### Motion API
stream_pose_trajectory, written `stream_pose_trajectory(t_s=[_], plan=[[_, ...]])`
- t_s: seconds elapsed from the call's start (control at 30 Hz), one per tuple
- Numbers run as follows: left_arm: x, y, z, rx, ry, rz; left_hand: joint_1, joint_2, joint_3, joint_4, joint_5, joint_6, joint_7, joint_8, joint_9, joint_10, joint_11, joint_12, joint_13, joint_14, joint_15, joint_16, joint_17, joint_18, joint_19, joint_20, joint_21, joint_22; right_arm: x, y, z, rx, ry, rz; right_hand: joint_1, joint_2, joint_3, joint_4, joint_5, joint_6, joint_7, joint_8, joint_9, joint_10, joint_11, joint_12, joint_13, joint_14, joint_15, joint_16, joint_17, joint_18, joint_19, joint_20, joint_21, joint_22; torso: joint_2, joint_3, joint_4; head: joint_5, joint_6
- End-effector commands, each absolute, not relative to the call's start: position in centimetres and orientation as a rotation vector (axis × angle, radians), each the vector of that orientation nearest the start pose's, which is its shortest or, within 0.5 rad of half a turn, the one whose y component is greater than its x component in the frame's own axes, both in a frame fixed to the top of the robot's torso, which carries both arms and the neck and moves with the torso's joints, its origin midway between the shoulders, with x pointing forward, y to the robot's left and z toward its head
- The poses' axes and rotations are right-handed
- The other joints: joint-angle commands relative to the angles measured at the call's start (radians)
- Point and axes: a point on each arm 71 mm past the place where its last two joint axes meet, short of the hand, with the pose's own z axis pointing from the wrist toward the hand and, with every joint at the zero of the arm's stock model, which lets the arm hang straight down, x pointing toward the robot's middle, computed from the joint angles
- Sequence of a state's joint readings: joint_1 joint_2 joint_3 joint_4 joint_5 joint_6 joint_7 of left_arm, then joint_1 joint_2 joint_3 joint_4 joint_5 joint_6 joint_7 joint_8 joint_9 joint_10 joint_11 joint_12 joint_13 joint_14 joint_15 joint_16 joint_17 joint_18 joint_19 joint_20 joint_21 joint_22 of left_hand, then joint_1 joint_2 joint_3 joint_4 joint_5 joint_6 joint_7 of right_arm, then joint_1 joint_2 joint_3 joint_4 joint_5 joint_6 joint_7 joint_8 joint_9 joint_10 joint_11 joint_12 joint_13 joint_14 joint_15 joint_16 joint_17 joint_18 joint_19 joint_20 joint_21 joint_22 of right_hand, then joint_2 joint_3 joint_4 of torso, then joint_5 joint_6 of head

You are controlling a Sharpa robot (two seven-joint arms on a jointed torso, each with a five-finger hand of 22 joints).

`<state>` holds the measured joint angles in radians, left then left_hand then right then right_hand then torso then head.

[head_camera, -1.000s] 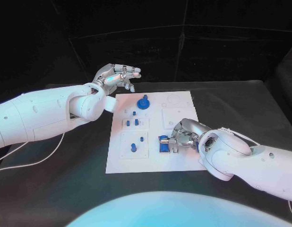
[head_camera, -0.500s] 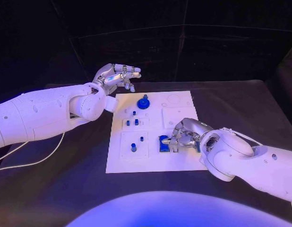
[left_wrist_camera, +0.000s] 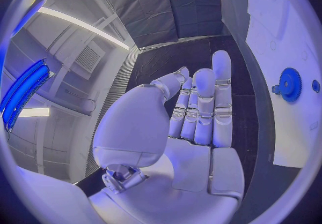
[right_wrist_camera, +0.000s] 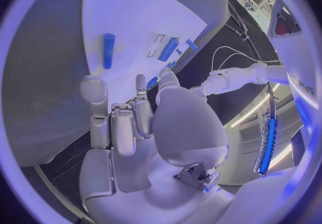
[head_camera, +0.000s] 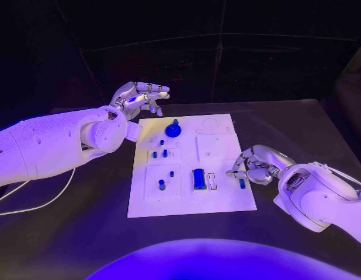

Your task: Assemble the parts on the task board

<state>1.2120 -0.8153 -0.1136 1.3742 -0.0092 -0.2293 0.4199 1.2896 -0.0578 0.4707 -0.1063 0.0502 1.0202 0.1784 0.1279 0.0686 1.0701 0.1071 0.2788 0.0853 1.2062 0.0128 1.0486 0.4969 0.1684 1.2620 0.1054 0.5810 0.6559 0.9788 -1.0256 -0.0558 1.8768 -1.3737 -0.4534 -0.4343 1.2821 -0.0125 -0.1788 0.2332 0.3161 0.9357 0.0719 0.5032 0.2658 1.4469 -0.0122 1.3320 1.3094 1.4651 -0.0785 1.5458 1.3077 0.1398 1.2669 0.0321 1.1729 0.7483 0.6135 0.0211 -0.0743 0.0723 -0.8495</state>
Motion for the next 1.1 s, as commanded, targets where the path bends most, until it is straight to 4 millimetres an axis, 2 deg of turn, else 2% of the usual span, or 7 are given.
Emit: stream_pose_trajectory(t_s=[0.03,0.1,0.33,0.43,0.63,0.83,1.1], plan=[[50.7,23.8,-20.5,-1.086,1.450,-1.495,0.007,0.001,0.001,-0.008,0.003,-0.004,0.000,0.005,-0.001,-0.007,-0.003,0.006,-0.002,-0.007,0.003,0.006,-0.003,0.013,-0.005,0.005,-0.005,-0.002,37.3,-21.9,-24.9,0.239,1.896,0.596,0.009,-0.001,0.001,-0.006,0.005,-0.002,0.003,-0.004,-0.001,-0.001,0.009,-0.006,0.014,0.093,0.008,-0.003,0.204,-0.003,-0.002,0.004,-0.006,-0.002,0.001,-0.0011,-0.0016,-0.012,0.003],[50.7,23.8,-20.5,-1.086,1.450,-1.496,0.007,0.001,0.001,-0.008,0.003,-0.004,0.000,0.005,-0.001,-0.007,-0.003,0.006,-0.002,-0.007,0.003,0.006,-0.003,0.013,-0.005,0.005,-0.005,-0.002,37.4,-22.9,-25.0,0.227,1.907,0.542,0.007,-0.001,-0.003,-0.005,0.007,0.003,0.004,-0.009,-0.004,-0.002,0.010,-0.007,0.013,0.092,0.010,-0.005,0.200,-0.002,-0.002,0.005,-0.007,-0.003,0.003,0.0005,0.0009,-0.019,0.004],[50.7,23.8,-20.4,-1.084,1.445,-1.495,0.007,0.001,0.001,-0.008,0.003,-0.004,0.000,0.005,-0.001,-0.007,-0.003,0.006,-0.002,-0.007,0.003,0.006,-0.003,0.013,-0.005,0.005,-0.005,-0.002,37.7,-24.6,-25.6,0.184,1.933,0.415,0.002,0.004,-0.014,0.001,0.011,0.029,-0.001,-0.009,-0.004,0.006,0.007,0.005,0.026,0.092,0.009,-0.005,0.202,-0.003,0.002,0.007,-0.002,0.008,0.002,0.0020,-0.0006,-0.025,0.004],[50.7,23.9,-20.4,-1.084,1.443,-1.495,0.007,0.001,0.001,-0.008,0.003,-0.004,0.000,0.005,-0.001,-0.007,-0.003,0.006,-0.002,-0.007,0.003,0.006,-0.003,0.013,-0.005,0.005,-0.005,-0.002,37.9,-24.5,-25.9,0.165,1.947,0.389,0.002,0.004,-0.016,0.001,0.012,0.032,-0.001,-0.009,-0.004,0.005,0.006,0.003,0.025,0.092,0.008,-0.006,0.200,-0.003,0.001,0.007,-0.002,0.008,0.002,0.0017,-0.0023,-0.025,0.004],[50.7,23.9,-20.4,-1.084,1.443,-1.496,0.008,0.002,0.002,-0.009,0.003,-0.003,-0.001,0.006,-0.001,-0.007,-0.003,0.007,-0.002,-0.007,0.003,0.007,-0.003,0.013,-0.005,0.005,-0.005,-0.002,38.2,-24.0,-26.3,0.138,1.966,0.366,0.001,0.002,-0.019,0.002,0.013,0.034,-0.002,-0.010,-0.004,0.004,0.006,0.001,0.023,0.091,0.008,-0.007,0.198,-0.002,0.000,0.007,-0.003,0.006,0.002,0.0005,0.0023,-0.033,0.005],[50.7,23.9,-20.4,-1.084,1.444,-1.497,0.008,0.002,0.002,-0.009,0.003,-0.003,-0.001,0.006,-0.001,-0.007,-0.003,0.007,-0.002,-0.007,0.003,0.007,-0.003,0.013,-0.005,0.005,-0.005,-0.002,38.2,-22.7,-26.9,0.107,1.993,0.379,0.003,-0.002,-0.022,0.000,0.013,0.035,-0.003,-0.011,-0.004,0.003,0.005,0.000,0.022,0.091,0.007,-0.008,0.196,-0.002,-0.001,0.007,-0.005,0.003,0.002,0.0020,0.0026,-0.032,0.005],[50.7,23.9,-20.4,-1.085,1.446,-1.498,0.008,0.002,0.002,-0.009,0.003,-0.003,-0.001,0.006,-0.001,-0.007,-0.003,0.007,-0.002,-0.007,0.003,0.007,-0.003,0.013,-0.005,0.005,-0.005,-0.002,38.2,-22.0,-27.5,0.066,2.018,0.358,0.046,-0.004,-0.025,-0.028,-0.005,0.042,-0.004,-0.019,-0.006,-0.001,0.004,-0.006,0.020,0.090,0.006,-0.010,0.192,-0.001,-0.005,0.005,-0.010,-0.003,0.002,0.0002,0.0019,-0.031,0.004]])
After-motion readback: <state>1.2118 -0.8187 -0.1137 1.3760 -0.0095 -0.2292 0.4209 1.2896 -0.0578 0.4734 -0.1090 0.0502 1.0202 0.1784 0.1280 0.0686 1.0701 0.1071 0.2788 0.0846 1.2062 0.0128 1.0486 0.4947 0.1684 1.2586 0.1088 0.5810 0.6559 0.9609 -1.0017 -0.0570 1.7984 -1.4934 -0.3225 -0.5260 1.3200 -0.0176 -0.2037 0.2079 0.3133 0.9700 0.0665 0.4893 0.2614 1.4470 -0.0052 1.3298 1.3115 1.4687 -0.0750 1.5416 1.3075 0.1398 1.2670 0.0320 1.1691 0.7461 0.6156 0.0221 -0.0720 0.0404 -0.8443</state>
